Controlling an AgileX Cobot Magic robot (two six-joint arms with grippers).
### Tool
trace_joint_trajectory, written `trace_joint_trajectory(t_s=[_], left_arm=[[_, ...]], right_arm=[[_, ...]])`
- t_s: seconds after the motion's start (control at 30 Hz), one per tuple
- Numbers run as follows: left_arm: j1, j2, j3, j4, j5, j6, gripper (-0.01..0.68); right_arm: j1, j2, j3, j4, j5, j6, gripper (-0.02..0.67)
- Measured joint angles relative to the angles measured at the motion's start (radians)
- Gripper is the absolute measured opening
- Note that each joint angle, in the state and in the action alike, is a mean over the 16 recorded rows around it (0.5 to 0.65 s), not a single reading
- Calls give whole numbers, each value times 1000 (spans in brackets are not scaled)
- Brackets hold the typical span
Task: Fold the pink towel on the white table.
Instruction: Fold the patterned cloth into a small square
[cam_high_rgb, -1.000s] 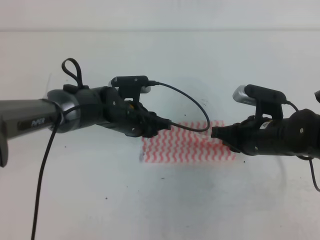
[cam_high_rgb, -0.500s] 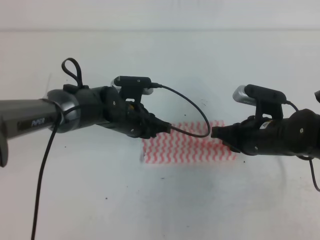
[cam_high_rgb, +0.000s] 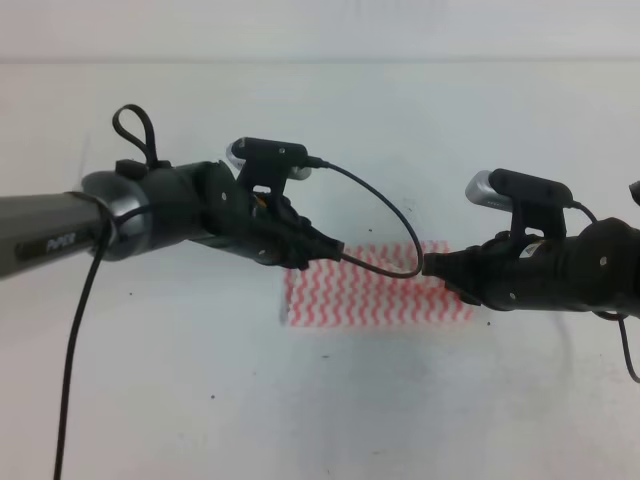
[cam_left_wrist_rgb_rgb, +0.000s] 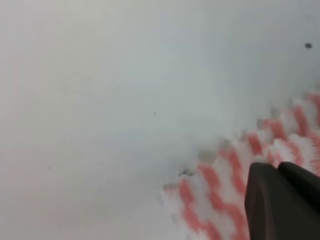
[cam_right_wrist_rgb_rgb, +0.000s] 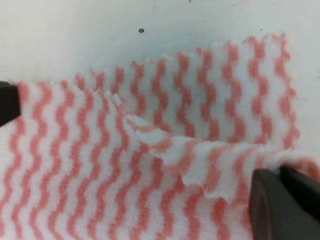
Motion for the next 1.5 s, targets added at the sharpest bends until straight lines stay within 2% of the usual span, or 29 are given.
trace_joint_trajectory(t_s=[0.67, 1.5], left_arm=[[-1, -49, 0, 43, 72, -1, -4], [1, -52, 0, 228, 83, -153, -4]], right_arm=[[0, 0, -4, 1, 3, -1, -17], [-2, 14, -90, 1, 60, -1, -17]])
